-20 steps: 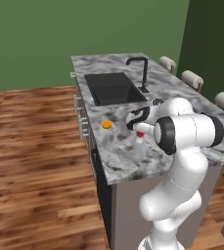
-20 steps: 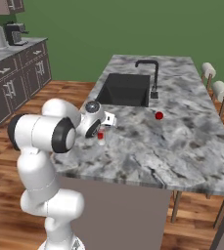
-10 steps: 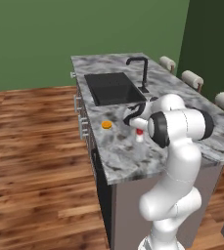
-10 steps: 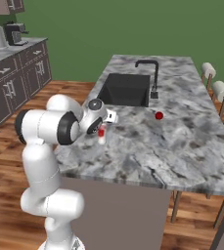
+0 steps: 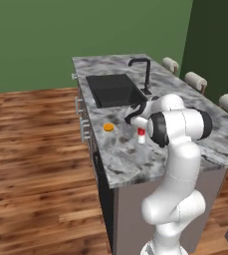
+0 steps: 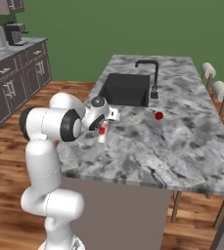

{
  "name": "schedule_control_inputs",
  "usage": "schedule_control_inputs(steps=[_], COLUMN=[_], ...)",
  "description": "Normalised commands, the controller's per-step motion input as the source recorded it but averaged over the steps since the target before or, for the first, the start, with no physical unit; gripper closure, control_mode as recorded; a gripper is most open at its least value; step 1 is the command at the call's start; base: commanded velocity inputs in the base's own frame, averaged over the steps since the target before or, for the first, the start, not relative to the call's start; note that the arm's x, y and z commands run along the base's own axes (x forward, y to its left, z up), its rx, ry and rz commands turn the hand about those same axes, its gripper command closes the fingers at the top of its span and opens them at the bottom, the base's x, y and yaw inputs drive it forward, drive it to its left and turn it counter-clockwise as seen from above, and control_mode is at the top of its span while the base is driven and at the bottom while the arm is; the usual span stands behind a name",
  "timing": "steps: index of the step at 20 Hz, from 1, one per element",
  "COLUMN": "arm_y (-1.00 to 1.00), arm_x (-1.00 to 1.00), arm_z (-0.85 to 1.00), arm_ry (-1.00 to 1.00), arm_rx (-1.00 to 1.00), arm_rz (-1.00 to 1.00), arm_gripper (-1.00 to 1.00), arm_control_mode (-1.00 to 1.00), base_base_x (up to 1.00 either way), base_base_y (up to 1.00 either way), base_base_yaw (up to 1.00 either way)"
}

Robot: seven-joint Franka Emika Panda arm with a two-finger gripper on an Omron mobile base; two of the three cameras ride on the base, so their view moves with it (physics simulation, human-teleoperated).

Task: Place the liquor on the top shelf of the fridge to keep it out of children's reach, and place the orange and apple on lower shelves for easy access.

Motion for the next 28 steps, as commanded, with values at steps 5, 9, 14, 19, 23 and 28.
schedule_control_inputs(steps=[5,9,14,19,23,28], arm_y=[0.02,0.12,0.07,0.01,0.00,0.00], arm_x=[-0.01,-0.58,-0.91,-1.00,-1.00,-1.00], arm_z=[0.00,0.24,0.67,0.96,1.00,1.00], arm_ry=[0.00,-0.08,-0.22,-0.25,-0.23,-0.11], arm_rx=[0.00,0.00,0.00,0.00,0.00,0.00], arm_rz=[0.00,0.00,0.07,0.07,0.06,0.06], arm_gripper=[1.00,1.00,1.00,1.00,1.00,1.00], arm_control_mode=[-1.00,-1.00,-1.00,-1.00,-1.00,-1.00], base_base_x=[0.00,0.00,0.00,0.00,0.00,0.00], base_base_y=[0.00,0.00,0.00,0.00,0.00,0.00], base_base_yaw=[0.00,0.00,0.00,0.00,0.00,0.00])
